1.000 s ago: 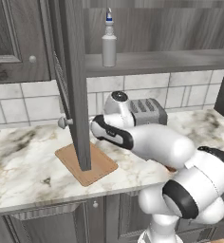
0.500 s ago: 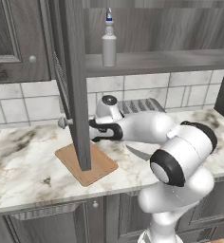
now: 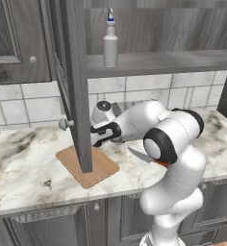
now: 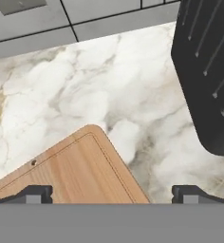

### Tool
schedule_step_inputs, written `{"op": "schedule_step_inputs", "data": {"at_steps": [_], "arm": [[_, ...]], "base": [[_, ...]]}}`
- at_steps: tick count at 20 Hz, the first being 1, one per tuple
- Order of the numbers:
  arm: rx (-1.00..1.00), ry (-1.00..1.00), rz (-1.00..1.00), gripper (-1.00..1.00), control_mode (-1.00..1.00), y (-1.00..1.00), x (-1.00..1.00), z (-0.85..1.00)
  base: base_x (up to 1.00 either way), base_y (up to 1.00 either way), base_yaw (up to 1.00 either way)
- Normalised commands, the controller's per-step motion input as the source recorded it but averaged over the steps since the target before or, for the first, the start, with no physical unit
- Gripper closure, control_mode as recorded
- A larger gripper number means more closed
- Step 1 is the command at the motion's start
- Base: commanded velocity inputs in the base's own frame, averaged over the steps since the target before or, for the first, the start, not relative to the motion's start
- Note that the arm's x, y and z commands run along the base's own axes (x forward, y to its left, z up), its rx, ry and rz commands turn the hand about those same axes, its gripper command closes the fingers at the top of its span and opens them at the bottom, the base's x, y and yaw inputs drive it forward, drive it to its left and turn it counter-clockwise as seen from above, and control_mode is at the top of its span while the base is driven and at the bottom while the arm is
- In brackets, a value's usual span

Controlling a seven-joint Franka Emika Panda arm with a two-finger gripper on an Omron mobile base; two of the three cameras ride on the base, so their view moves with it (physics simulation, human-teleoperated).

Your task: Move the cutting board and knife to the sink. Then move spray from the cabinet to the counter.

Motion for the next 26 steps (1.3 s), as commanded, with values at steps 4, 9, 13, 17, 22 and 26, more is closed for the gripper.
{"op": "schedule_step_inputs", "data": {"at_steps": [4,9,13,17,22,26], "arm": [[0.0,0.0,-0.01,-1.0,-1.0,0.06,0.28,-0.27],[0.0,0.01,0.0,-1.0,-1.0,0.09,0.25,-0.24],[0.0,0.02,-0.01,-1.0,-1.0,0.09,0.18,-0.21],[0.0,0.04,-0.01,-1.0,-1.0,0.11,0.16,-0.26],[0.0,0.04,-0.02,-1.0,-1.0,0.09,0.19,-0.27],[0.0,0.0,-0.02,-1.0,-1.0,0.01,0.18,-0.2]], "base": [[0.0,0.0,0.0],[0.0,0.0,0.0],[0.0,0.0,0.0],[0.0,0.0,0.0],[0.0,0.0,0.0],[0.0,0.0,0.0]]}}
